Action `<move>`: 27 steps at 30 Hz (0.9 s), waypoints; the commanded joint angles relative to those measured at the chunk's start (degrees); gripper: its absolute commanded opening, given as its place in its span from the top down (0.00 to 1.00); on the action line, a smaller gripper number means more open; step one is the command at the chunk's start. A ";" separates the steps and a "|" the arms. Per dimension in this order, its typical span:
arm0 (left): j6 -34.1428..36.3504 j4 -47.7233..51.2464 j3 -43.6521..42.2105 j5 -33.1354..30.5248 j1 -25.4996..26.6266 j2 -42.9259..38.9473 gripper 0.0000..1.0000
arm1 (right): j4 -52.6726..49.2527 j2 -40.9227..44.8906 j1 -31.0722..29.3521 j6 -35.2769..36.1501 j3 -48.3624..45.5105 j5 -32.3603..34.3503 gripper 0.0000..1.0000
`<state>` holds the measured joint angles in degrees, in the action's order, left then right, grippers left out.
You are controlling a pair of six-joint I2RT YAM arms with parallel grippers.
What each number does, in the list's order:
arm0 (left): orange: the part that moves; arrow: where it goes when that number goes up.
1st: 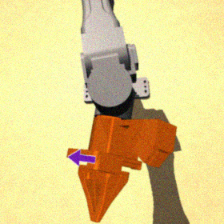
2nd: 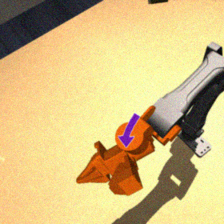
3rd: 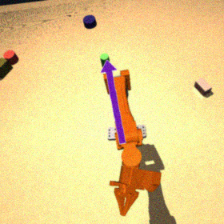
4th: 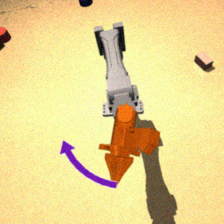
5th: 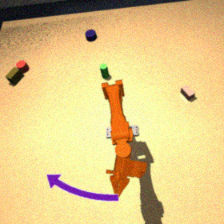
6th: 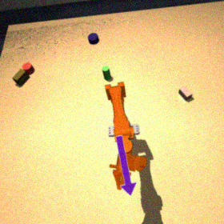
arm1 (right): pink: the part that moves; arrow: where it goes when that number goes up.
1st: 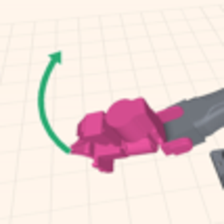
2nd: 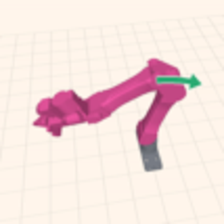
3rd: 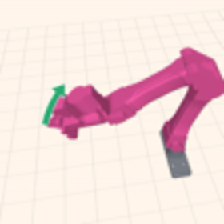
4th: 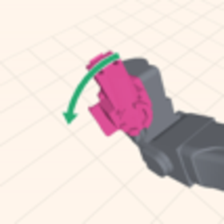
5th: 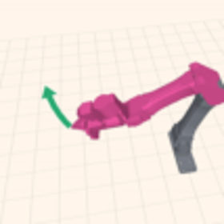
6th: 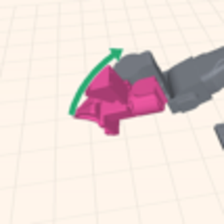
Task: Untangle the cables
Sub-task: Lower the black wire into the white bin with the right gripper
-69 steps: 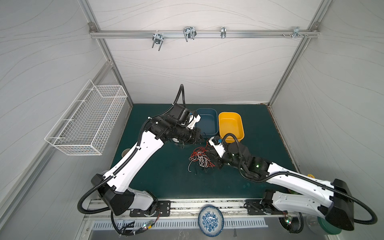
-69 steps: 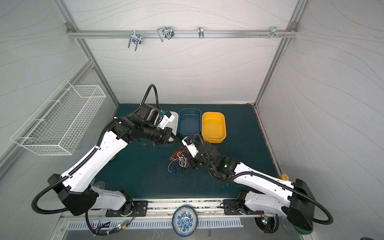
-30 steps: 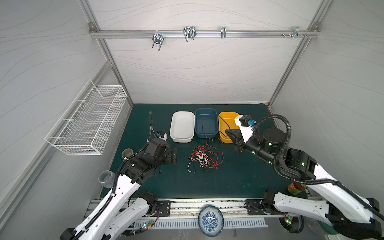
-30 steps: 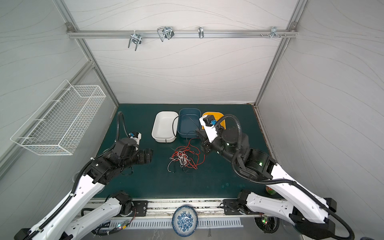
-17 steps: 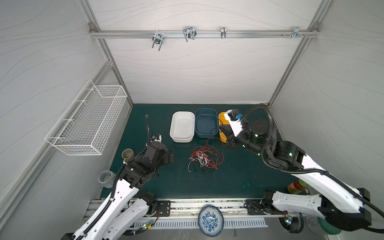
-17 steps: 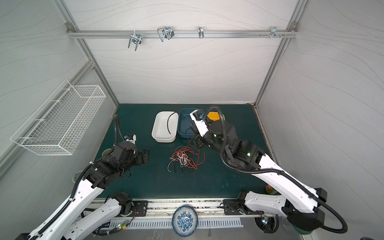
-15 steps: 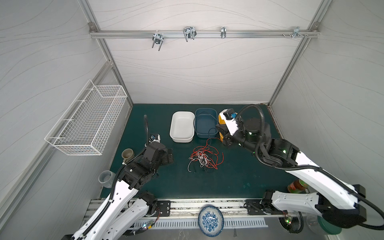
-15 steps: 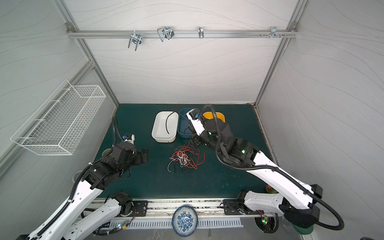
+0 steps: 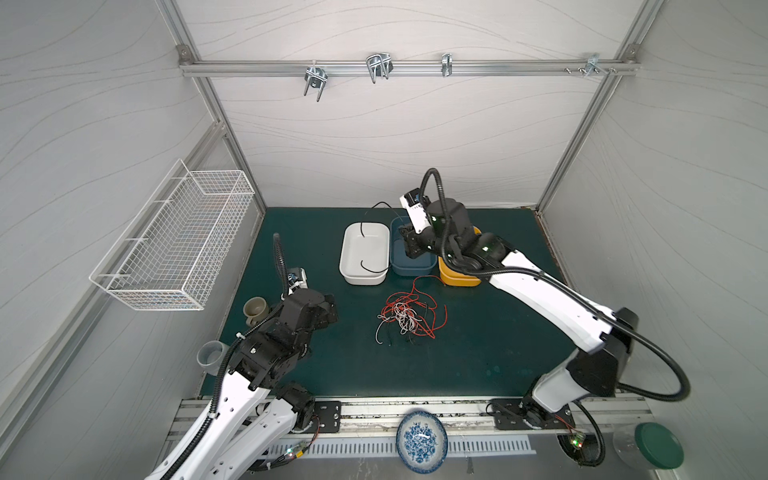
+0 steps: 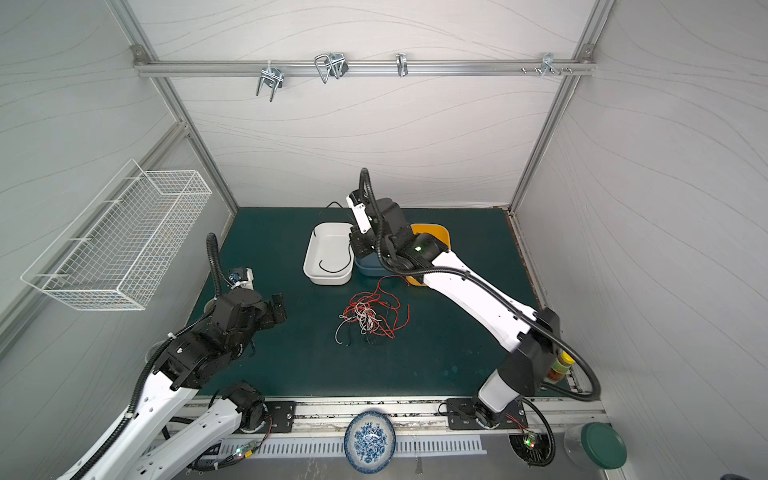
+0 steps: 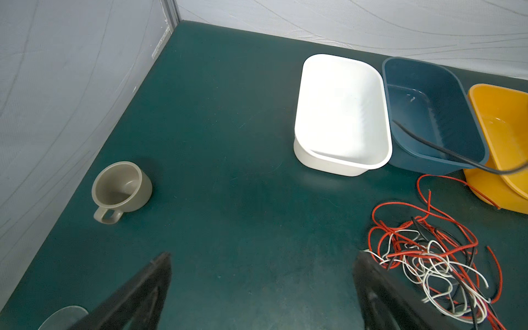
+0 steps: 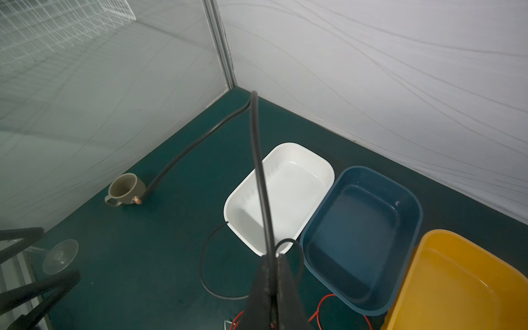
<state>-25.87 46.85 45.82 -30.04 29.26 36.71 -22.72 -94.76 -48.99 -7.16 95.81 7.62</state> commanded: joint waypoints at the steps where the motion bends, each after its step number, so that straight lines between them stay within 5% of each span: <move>1: -1.03 -1.57 -0.27 -2.22 0.01 -0.19 0.00 | -1.37 -7.54 0.73 -2.49 6.40 -1.51 1.00; 12: -0.50 -2.34 -0.75 -2.55 0.09 -0.50 0.00 | -2.86 -25.89 1.08 -1.71 18.54 7.10 1.00; 27: -0.06 -3.08 -1.18 -2.08 0.19 -1.03 0.00 | -6.69 -38.25 1.08 -6.13 24.44 3.05 1.00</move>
<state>-25.74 45.95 44.38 -31.14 29.30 36.34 -27.94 -131.61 -47.97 -11.55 118.87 11.79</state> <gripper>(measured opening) 0.997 0.054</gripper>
